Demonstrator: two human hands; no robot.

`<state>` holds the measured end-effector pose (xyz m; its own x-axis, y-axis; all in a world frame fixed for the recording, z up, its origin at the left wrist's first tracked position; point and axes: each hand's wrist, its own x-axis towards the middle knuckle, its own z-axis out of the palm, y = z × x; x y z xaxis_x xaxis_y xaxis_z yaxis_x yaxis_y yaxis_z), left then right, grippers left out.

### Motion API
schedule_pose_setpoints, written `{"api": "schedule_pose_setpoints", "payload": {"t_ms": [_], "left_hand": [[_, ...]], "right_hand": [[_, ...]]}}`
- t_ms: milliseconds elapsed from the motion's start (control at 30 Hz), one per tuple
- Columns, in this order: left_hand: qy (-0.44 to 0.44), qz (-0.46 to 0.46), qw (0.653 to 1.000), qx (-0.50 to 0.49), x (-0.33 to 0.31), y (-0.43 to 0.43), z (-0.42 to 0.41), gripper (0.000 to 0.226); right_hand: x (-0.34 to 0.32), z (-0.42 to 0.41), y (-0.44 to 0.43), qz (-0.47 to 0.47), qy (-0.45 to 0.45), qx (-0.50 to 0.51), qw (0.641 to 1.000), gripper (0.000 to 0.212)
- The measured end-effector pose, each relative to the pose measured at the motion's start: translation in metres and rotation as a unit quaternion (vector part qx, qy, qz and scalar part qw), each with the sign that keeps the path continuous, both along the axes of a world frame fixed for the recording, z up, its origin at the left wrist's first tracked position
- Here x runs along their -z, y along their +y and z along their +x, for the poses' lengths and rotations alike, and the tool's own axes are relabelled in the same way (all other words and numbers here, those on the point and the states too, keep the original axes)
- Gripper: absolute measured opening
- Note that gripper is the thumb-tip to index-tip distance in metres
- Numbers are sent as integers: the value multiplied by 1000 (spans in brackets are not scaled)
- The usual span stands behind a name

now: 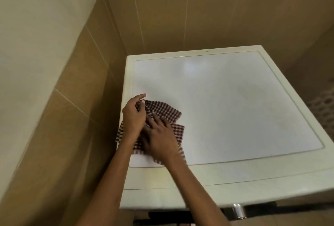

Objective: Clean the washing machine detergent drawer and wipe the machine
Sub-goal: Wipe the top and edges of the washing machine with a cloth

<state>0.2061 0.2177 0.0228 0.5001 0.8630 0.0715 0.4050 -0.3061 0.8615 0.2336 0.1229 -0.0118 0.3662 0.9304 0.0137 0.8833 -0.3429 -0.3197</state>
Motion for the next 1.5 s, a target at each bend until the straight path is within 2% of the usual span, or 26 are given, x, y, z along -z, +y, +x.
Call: {"api": "schedule_pose_setpoints", "payload": {"t_ms": [67, 167, 233, 300, 400, 433, 500, 633, 700, 767, 833, 933, 1033, 1100, 1167, 1233, 1300, 1333, 1400, 1500], "left_hand": [[10, 22, 999, 28, 2, -15, 6, 29], [13, 51, 996, 75, 11, -39, 14, 28], [9, 51, 995, 85, 14, -48, 17, 27], [8, 45, 995, 93, 17, -51, 18, 26], [3, 45, 994, 102, 17, -54, 17, 26], [0, 46, 994, 100, 16, -56, 17, 26], [-15, 42, 995, 84, 12, -59, 17, 26], [-26, 19, 996, 80, 0, -82, 30, 27], [-14, 13, 996, 89, -1, -97, 38, 27], [-11, 24, 995, 97, 3, -109, 45, 26], [-11, 35, 990, 136, 9, -120, 51, 27], [-9, 34, 977, 208, 16, -138, 68, 26], [-19, 51, 965, 256, 15, -155, 92, 25], [-20, 38, 967, 252, 9, -165, 110, 27], [-30, 21, 971, 235, 3, -169, 123, 30], [-26, 14, 969, 245, 1, -171, 131, 31], [7, 19, 963, 270, 3, -175, 136, 32], [18, 26, 957, 289, 5, -178, 137, 32], [14, 41, 935, 351, 7, -187, 143, 34], [32, 55, 897, 437, 11, -200, 159, 37]], "right_hand": [[2, 38, -16, 44, -16, 25, 999, 54], [7, 120, -59, 64, -11, 158, 985, 59], [8, 174, -104, 61, -22, 261, 963, 61], [5, 205, -149, 40, -23, 354, 934, 52], [12, 192, -165, 24, -52, 445, 894, 44], [14, 174, -156, 35, -80, 446, 891, 44], [19, 131, -128, 72, -88, 389, 914, 43], [10, 51, -83, 43, -41, 126, 990, 44], [6, 42, -85, 27, -17, 14, 999, 47], [3, 59, -106, 59, -6, -31, 998, 48], [7, 94, -137, 62, -14, -7, 998, 47], [7, 153, -187, 45, -34, 137, 989, 51], [4, 182, -200, 22, -44, 356, 933, 48], [6, 172, -180, -3, -51, 434, 900, 45], [7, 145, -158, 23, -54, 376, 925, 46], [7, 122, -156, 49, -21, 248, 967, 53], [4, 126, -171, 77, -22, 176, 981, 55], [4, 137, -182, 83, -44, 190, 977, 53], [8, 167, -206, 79, -82, 309, 944, 49], [9, 217, -239, 35, -36, 538, 841, 46]]}}
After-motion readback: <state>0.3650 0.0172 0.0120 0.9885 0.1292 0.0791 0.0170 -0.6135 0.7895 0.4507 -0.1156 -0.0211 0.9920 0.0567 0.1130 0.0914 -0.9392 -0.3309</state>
